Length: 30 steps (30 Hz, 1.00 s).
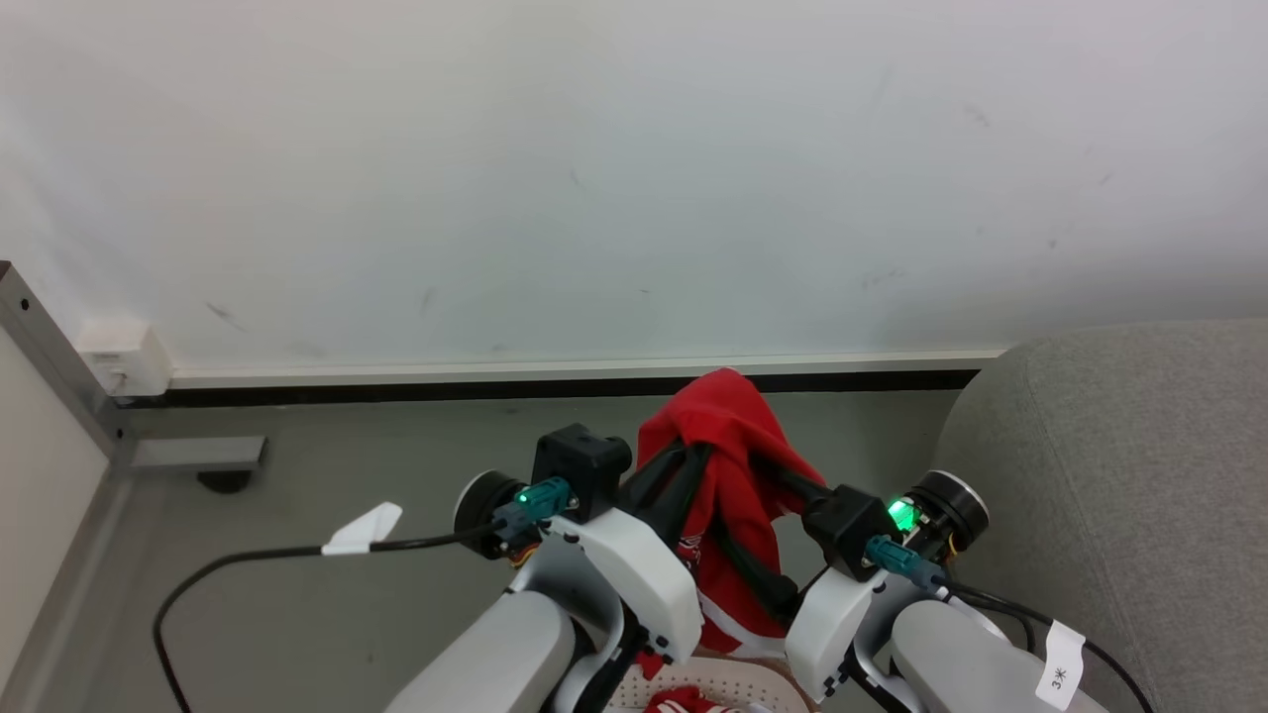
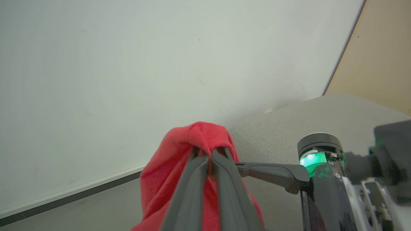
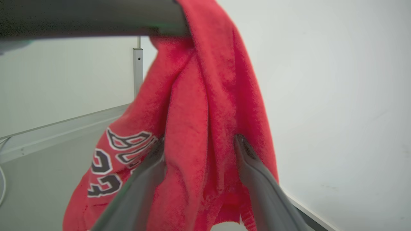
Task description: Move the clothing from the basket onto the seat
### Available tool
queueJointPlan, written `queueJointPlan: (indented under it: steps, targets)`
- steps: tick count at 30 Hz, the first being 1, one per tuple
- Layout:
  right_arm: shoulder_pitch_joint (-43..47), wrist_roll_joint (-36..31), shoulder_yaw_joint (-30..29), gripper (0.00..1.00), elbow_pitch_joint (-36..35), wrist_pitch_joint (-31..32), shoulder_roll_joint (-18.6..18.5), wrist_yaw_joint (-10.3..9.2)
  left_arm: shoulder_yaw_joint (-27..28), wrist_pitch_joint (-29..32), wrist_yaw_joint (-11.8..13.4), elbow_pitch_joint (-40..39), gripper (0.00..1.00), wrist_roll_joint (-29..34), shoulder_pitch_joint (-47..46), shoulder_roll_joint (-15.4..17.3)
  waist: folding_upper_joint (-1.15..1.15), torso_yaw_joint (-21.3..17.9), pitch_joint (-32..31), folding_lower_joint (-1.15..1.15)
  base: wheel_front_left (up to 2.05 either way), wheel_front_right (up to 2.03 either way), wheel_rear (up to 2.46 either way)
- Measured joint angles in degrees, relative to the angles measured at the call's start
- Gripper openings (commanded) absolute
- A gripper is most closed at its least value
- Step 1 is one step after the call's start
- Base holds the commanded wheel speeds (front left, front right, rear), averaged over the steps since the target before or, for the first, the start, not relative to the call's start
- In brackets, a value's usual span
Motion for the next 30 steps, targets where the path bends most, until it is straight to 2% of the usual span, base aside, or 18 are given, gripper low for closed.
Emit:
queueJointPlan:
  steps: [1,2,11,12,13,15,16,17,24,30]
  targets:
    - [-0.24,0.29,-0.23,0.14,0.96,0.0,0.48,0.0,-0.19,0.03,-0.11,0.19,0.0,-0.01,-0.05,-0.18,0.0,0.16,0.0,0.0,0.0,0.0,0.0]
    - [-0.32,0.53,-0.21,0.0,1.77,0.0,0.86,0.0,-0.36,0.04,-0.26,0.37,0.0,-0.01,-0.11,-0.36,0.0,0.33,-0.03,0.0,0.0,0.0,0.0]
    - [-0.48,3.5,-1.29,0.0,1.66,0.01,1.21,0.0,-0.02,-0.41,-0.01,2.22,0.0,-0.44,-0.54,-0.21,0.0,0.44,-0.26,0.0,0.0,0.0,0.0]
    - [-0.48,3.67,-1.68,0.0,1.26,0.0,0.99,0.0,0.01,-0.6,0.11,2.37,0.05,-0.44,-0.54,-0.11,0.0,0.31,-0.26,0.0,0.0,0.0,0.0]
    - [-0.47,3.8,-1.98,0.0,0.94,0.01,0.79,0.0,0.07,-0.66,0.18,2.47,0.22,-0.44,-0.53,0.0,0.0,0.18,-0.26,0.0,0.0,0.0,0.0]
    - [-0.4,3.8,-2.96,0.0,0.07,0.01,0.3,0.0,0.18,-1.07,0.57,2.61,0.5,-0.44,-0.41,0.31,0.0,-0.21,-0.3,0.0,0.0,0.0,0.0]
    - [-0.33,3.8,-3.24,0.0,-0.33,0.01,-0.14,0.0,0.24,-1.16,0.64,2.69,0.94,-0.44,-0.33,0.47,0.0,-0.43,-0.3,0.0,0.0,0.0,0.0]
    - [-0.16,3.8,-3.75,0.0,-0.67,0.01,-0.59,0.0,0.4,-1.23,0.85,2.79,1.0,-0.44,-0.23,0.57,0.0,-0.66,-0.3,0.0,0.0,0.0,0.0]
    - [1.16,3.81,-7.84,0.0,-3.8,0.01,-3.07,0.0,0.49,-1.76,1.67,3.19,1.0,-0.93,0.76,0.82,0.0,-2.77,-0.31,0.0,0.0,0.0,0.0]
    - [2.08,2.9,-12.41,0.0,-7.17,0.01,-4.92,0.0,0.62,-2.14,2.08,2.8,1.0,-1.43,1.98,1.2,0.0,-6.44,-0.02,0.0,0.0,0.0,0.0]
